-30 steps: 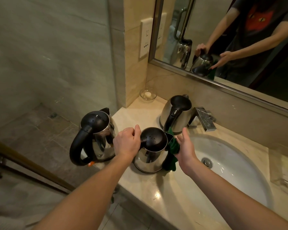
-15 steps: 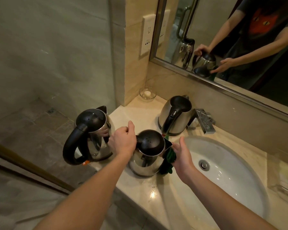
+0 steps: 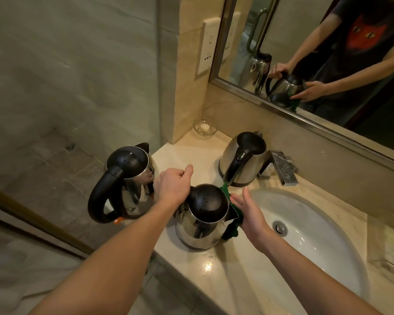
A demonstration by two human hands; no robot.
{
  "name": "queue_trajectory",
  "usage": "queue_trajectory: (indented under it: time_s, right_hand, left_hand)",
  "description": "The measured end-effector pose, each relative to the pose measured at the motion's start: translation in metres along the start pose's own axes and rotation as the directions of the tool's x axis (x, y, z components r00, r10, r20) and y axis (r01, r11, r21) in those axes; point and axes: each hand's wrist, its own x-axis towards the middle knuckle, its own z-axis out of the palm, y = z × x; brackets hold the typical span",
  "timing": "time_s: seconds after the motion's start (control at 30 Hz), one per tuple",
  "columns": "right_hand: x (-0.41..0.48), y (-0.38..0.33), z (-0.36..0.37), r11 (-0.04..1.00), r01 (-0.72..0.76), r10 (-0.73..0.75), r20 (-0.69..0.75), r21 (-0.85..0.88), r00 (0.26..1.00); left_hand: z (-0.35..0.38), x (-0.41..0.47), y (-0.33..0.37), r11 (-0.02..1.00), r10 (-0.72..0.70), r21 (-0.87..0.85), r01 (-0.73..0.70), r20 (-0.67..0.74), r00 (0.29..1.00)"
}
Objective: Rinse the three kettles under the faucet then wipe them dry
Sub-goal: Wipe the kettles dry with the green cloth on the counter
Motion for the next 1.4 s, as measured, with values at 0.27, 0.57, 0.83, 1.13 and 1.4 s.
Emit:
queue_trajectory:
  time_s: [0.27,0.57,0.83,1.13,1.4]
  right_hand:
    - [0.011,0.013,0.007,0.990,-0.140,0.140,0.014,0.004,0.990]
    - [-0.005,-0.027,0.004,0.996,0.071,-0.068,0.059,-0.054,0.996]
    - [0.015,-0.024,0.011,0.979,0.029,-0.014,0.076,-0.200,0.997]
    - [0.032,-0.014,0.014,0.972,-0.045,0.063,0.072,-0.231,0.995]
    - [0.027,-0.052,0.029,0.944,0.166,-0.121,0.166,-0.287,0.979]
  left_hand:
    - [0.000,0.002,0.000,0.998,0.035,0.044,-0.036,0.009,0.999]
    - [-0.001,0.003,0.001,0.997,0.043,0.058,-0.045,0.035,0.998]
    - [0.000,0.005,0.000,0.996,0.048,0.076,-0.051,0.042,0.998]
    - [-0.001,0.004,0.000,0.995,0.064,0.068,-0.067,0.040,0.997]
    - [-0.002,0.002,0.002,0.995,0.075,0.065,-0.078,0.053,0.996]
